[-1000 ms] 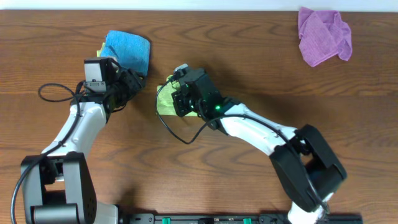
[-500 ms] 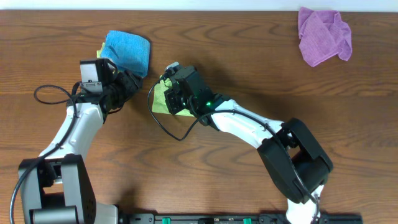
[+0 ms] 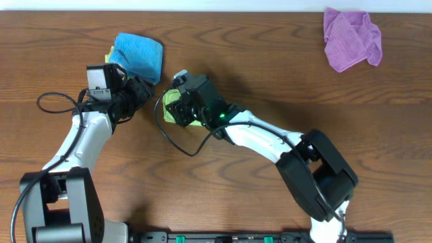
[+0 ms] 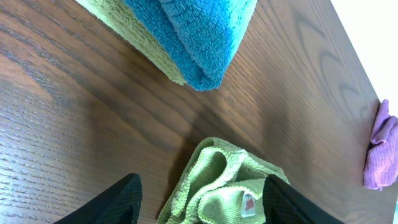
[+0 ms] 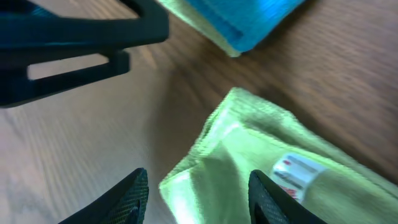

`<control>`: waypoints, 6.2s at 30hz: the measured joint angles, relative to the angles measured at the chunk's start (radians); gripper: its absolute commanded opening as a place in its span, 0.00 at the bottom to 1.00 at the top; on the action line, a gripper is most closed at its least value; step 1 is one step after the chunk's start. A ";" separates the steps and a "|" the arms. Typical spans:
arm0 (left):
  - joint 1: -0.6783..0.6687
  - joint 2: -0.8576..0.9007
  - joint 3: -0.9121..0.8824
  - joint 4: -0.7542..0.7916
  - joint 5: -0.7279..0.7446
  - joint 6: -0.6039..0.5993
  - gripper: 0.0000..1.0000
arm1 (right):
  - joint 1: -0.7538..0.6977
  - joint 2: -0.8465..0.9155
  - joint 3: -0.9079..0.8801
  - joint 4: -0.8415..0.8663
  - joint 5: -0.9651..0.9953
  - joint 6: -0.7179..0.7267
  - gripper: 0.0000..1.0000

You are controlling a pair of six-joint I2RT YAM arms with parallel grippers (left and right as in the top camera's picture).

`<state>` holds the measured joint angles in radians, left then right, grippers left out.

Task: Fold the cloth
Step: 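Release the folded cloth and retract the right gripper to rest, then reach the left gripper to the folded green cloth and grasp it, then lift the folded green cloth with the left gripper onto the blue stack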

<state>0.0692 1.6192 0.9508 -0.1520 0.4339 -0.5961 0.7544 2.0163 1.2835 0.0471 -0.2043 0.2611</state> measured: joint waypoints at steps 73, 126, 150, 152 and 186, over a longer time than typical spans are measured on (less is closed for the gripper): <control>-0.018 -0.143 -0.630 0.664 0.212 -0.355 0.95 | -0.773 -1.462 -0.557 -0.877 -0.136 -0.235 0.99; -0.150 0.262 0.175 0.380 0.129 -0.240 0.06 | -0.773 -1.462 -0.557 -0.877 -0.136 -0.235 0.99; -0.018 0.274 0.514 0.085 0.021 -0.027 0.06 | -0.773 -1.462 -0.557 -0.877 -0.136 -0.235 0.99; -0.018 0.290 0.514 0.085 0.018 -0.026 0.06 | -0.773 -1.462 -0.557 -0.877 -0.136 -0.235 0.99; 0.126 0.403 0.515 -0.117 -0.049 0.166 0.94 | -0.773 -1.462 -0.557 -0.877 -0.136 -0.235 0.99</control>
<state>0.1947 2.0224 1.4654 -0.2691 0.3851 -0.4301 -0.0185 0.5541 0.7265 -0.8303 -0.3401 0.0261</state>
